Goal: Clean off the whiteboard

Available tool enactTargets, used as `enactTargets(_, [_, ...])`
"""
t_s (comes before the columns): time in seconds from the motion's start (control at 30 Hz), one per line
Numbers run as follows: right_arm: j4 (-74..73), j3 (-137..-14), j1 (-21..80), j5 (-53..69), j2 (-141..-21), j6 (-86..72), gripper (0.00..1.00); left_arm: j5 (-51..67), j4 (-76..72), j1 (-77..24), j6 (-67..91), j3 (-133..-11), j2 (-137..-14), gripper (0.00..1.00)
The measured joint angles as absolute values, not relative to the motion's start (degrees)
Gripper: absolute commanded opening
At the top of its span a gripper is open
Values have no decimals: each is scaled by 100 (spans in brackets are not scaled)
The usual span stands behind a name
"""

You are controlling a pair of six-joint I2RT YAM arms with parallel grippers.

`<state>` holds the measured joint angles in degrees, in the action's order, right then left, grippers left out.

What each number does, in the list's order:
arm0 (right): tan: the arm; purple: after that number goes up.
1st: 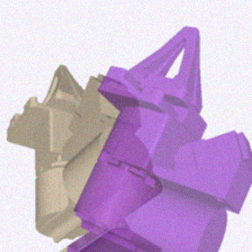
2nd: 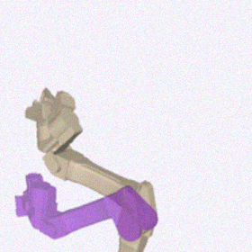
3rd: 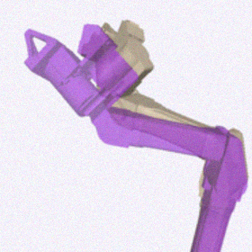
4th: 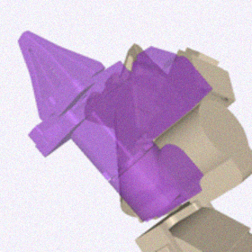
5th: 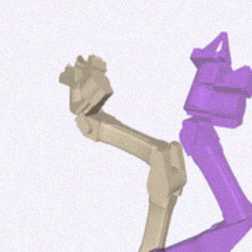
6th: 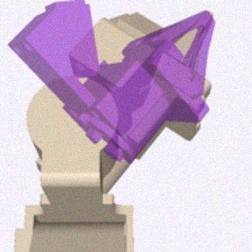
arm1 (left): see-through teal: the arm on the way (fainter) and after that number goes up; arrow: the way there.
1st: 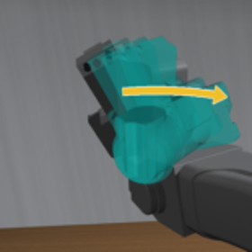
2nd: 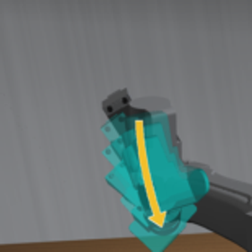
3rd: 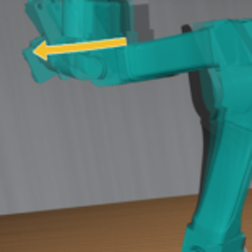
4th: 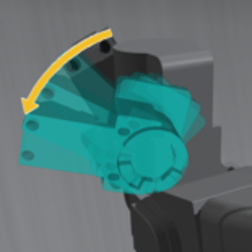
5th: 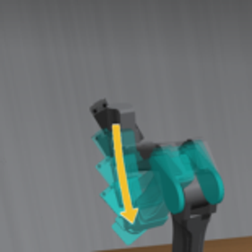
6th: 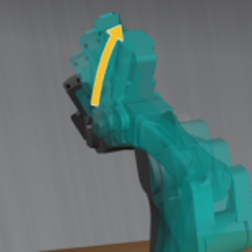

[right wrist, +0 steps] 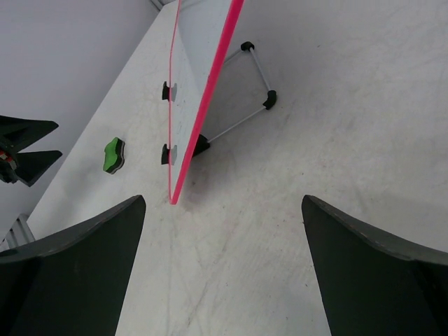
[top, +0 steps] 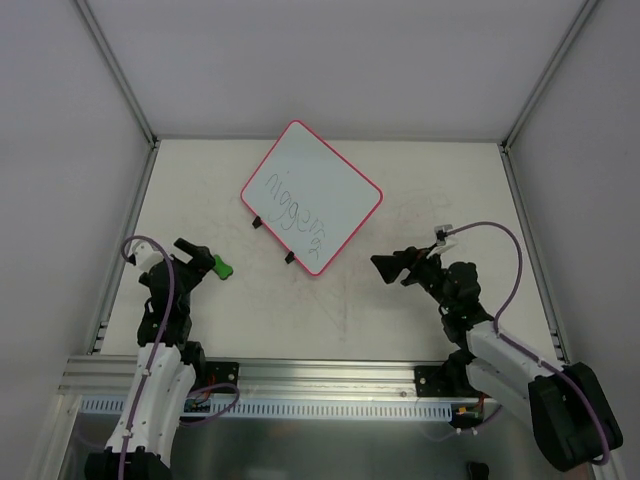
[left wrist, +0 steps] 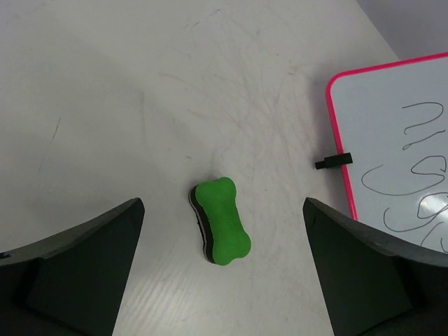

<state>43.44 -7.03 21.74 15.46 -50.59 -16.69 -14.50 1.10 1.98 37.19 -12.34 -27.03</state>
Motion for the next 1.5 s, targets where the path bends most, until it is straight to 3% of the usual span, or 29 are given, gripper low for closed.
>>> enactTargets(0.47, [6731,-1441,2163,2202,-7157,-2327,96,-436,1048,198,3795,-1920,-3380,99])
enactTargets(1.03, [7290,-2145,2163,2169,-8737,-2797,92,211,1702,198,3822,-2722,-5179,99])
enactTargets(1.2, [7323,-2285,2178,2176,-9105,-2926,84,211,1815,198,3854,-2722,-5190,99])
enactTargets(1.37, [7312,-2578,2257,2180,-9496,-3030,64,266,1879,198,3951,-2729,-5293,99])
enactTargets(1.5, [7334,-2735,2357,2185,-9594,-3046,57,296,1892,198,3964,-2755,-5658,99])
